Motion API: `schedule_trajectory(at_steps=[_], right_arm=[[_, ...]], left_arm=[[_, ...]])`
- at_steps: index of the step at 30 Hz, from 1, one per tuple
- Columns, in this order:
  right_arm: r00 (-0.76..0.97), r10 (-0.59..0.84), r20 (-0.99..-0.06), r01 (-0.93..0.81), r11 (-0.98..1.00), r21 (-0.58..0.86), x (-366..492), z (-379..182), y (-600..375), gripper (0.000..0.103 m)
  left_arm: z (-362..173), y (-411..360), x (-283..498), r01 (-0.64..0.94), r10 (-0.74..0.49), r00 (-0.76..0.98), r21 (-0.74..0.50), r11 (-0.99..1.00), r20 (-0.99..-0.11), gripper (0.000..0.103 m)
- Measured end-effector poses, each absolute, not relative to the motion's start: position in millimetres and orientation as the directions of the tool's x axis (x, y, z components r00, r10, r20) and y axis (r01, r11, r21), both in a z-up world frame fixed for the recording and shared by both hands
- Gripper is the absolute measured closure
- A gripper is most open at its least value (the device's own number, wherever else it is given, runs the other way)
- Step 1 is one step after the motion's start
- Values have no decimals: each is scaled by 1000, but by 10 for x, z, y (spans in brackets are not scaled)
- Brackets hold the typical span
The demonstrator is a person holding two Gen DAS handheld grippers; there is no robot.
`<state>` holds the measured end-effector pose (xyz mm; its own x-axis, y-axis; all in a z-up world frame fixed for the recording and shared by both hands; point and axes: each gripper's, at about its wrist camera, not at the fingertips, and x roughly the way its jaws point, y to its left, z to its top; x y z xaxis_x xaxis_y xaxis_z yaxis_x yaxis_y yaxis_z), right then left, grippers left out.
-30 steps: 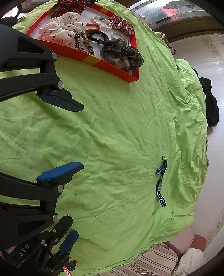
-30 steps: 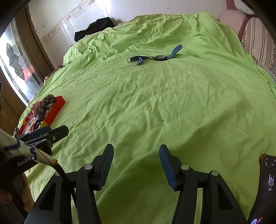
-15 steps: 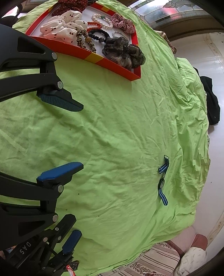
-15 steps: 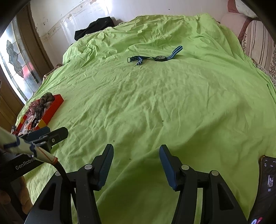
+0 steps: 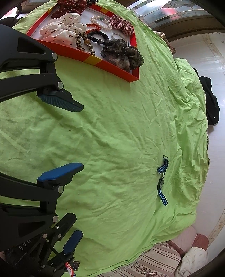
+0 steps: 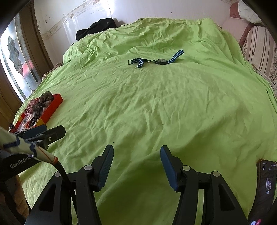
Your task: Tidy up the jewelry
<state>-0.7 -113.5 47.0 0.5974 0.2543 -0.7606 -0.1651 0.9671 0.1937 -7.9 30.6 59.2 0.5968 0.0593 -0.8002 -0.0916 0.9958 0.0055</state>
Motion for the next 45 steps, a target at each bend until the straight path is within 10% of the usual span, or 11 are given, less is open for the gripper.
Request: schedule_trajectory(at_steps=[45], right_arm=[[600,252,-760,-166,968,190,-24,485,-1140,41]], left_arm=[[529,253,-139,-89,70,582,22,996,-810,43]])
